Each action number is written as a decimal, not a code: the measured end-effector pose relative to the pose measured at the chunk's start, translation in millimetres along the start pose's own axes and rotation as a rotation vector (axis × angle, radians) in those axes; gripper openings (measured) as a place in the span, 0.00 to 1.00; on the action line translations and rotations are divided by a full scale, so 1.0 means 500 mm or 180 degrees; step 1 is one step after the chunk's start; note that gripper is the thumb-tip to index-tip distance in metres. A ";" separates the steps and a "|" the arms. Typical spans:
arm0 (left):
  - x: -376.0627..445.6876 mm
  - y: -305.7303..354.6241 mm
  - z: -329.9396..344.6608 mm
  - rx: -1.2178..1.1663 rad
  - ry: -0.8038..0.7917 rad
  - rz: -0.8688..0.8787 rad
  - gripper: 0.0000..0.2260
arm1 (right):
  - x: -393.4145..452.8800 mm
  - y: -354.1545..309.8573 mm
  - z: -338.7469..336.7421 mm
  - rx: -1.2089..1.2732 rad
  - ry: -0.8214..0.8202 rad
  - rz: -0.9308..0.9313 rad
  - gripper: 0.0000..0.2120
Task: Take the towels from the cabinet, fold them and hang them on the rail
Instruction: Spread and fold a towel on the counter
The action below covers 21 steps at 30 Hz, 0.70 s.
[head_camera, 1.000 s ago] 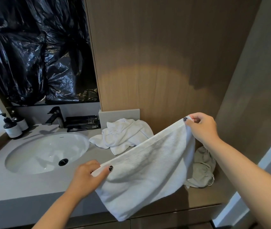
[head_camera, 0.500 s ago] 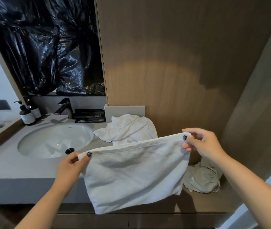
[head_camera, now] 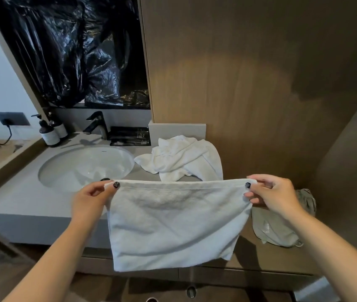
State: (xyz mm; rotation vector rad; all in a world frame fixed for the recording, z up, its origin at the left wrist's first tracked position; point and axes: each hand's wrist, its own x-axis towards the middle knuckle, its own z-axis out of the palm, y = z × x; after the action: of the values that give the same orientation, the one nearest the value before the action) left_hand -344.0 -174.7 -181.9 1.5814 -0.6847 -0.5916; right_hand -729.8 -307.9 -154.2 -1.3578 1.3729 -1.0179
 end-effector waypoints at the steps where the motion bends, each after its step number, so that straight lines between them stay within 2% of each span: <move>1: 0.011 -0.002 0.000 0.0030 0.0010 0.0006 0.08 | 0.010 -0.001 0.011 0.0009 0.0038 0.0032 0.08; 7: 0.123 -0.007 0.006 0.0089 0.0092 0.0046 0.06 | 0.084 -0.013 0.088 0.0117 0.0198 0.0193 0.09; 10: 0.198 -0.012 0.018 0.0141 0.0232 0.0057 0.11 | 0.126 -0.025 0.138 0.0135 0.0307 0.0197 0.10; 13: 0.275 -0.021 0.029 0.0281 0.0130 0.0099 0.15 | 0.179 -0.036 0.187 0.0189 0.0412 0.0298 0.11; 21: 0.487 -0.082 0.065 0.1213 -0.0135 0.0239 0.07 | 0.334 -0.040 0.310 0.0332 0.0857 0.0474 0.10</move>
State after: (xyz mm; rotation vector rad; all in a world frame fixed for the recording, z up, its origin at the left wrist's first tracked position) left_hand -195.1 -369.7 -223.6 1.8885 -0.9251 -0.4572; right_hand -569.0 -468.3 -180.5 -1.0531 1.5698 -1.1850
